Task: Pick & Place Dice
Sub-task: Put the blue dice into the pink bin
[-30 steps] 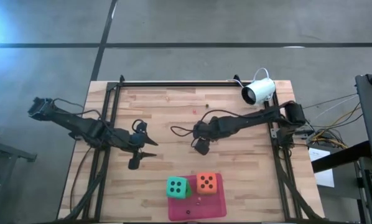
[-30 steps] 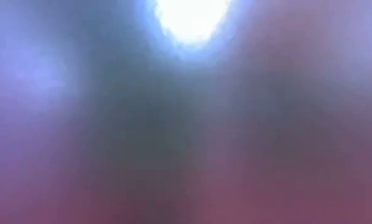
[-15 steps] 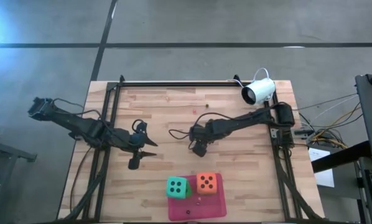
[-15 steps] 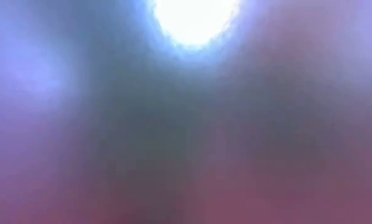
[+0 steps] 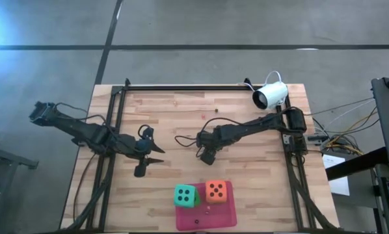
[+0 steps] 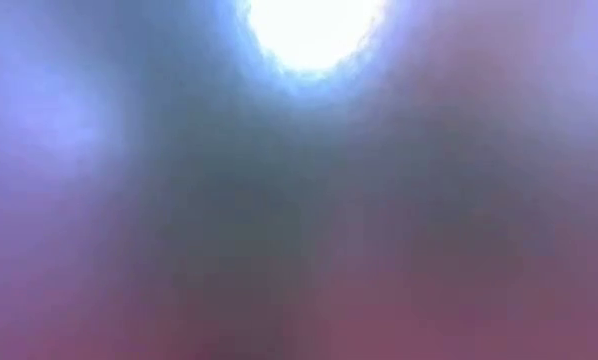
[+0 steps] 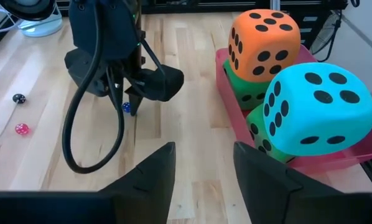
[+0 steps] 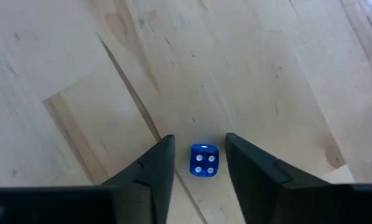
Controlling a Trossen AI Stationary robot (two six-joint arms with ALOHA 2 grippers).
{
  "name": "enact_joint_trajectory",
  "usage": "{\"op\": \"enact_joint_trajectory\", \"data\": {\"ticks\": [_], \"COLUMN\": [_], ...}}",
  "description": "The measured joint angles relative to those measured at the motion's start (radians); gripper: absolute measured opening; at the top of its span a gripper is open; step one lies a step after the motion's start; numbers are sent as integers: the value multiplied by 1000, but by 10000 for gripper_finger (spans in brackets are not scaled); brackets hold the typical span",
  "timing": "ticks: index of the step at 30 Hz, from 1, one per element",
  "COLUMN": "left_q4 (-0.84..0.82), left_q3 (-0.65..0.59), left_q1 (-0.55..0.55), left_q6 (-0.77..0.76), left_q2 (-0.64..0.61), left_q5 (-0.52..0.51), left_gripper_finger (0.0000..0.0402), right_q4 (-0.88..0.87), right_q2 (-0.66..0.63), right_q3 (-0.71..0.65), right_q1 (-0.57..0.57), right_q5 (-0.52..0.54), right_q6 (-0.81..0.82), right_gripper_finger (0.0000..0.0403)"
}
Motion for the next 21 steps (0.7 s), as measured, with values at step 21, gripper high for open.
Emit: {"op": "enact_joint_trajectory", "data": {"ticks": [21], "left_q4": [0], "left_q3": [0], "left_q1": [1], "left_q6": [-3], "left_q2": [0], "left_q5": [0], "left_gripper_finger": [198], "right_q4": [-16], "right_q2": [-67], "right_q3": [-1], "right_q1": [7], "right_q5": [47], "right_q6": [-14], "right_gripper_finger": [52]}}
